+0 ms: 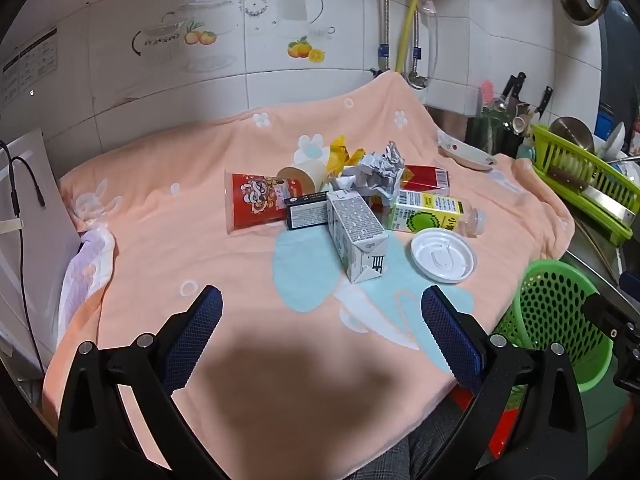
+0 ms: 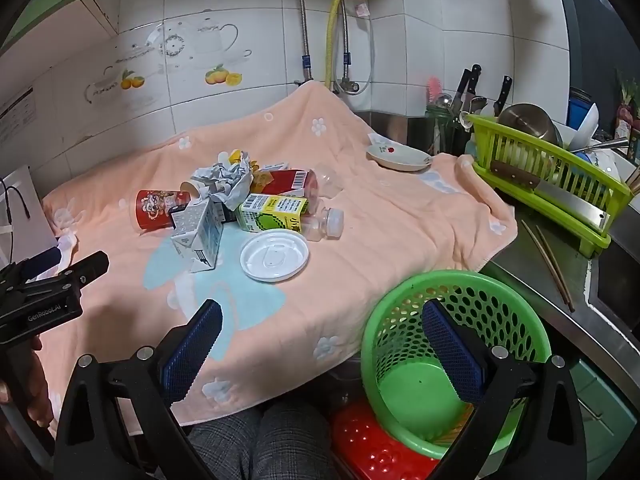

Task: Collect trash
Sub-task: 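Move both grippers toward the trash pile on the peach towel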

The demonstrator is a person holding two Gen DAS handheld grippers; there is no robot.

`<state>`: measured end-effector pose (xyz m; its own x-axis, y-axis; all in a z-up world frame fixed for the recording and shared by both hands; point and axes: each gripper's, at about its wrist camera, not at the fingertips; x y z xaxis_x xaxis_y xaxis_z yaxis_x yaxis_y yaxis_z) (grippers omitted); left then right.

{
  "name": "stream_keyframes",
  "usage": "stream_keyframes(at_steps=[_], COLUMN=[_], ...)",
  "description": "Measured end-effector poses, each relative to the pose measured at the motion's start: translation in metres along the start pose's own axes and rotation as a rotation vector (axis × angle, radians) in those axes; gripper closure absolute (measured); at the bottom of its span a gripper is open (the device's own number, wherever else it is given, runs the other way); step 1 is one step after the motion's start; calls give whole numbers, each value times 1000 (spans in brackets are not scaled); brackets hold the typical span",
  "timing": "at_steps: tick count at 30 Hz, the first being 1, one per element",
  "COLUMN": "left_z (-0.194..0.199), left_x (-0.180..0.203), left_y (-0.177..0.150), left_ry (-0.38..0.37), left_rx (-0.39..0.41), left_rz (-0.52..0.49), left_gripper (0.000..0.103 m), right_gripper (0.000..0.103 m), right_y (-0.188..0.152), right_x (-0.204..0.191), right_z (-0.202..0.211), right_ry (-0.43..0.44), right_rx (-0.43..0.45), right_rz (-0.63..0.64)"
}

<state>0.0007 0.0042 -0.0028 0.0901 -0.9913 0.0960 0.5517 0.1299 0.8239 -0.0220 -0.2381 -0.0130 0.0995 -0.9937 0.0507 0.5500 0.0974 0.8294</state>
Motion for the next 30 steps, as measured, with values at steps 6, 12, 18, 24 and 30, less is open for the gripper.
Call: stream_keyframes(at_steps=[6, 12, 18, 24, 30], left_z=[-1, -2, -4, -6, -8], left_x=[-1, -4, -6, -7, -9], left_y=[2, 4, 6, 7, 8], left_ry=[2, -2, 2, 6, 6], left_rx=[0, -5, -5, -5, -5], left_rz=[0, 9, 17, 20, 20], left_gripper=[5, 5, 5, 5, 5], right_gripper=[6, 6, 6, 6, 6], right_y=[1, 2, 5, 7, 8], right_x=[-4, -6, -9, -11, -11], right_z=[-3, -2, -5, -7, -11], right_ry=[4, 10, 15, 23, 28], right_rx=[0, 3, 3, 5, -4], right_rz=[4, 5, 13, 20, 19])
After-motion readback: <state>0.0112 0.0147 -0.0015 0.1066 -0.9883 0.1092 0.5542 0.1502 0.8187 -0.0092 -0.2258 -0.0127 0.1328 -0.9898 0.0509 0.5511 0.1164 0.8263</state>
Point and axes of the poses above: each gripper's, at about its wrist camera, not at the fingertips, and z roughly against the way its jaws point, x to its right, y to its top, and after that the axes turned 7 degrees about z, right-handed
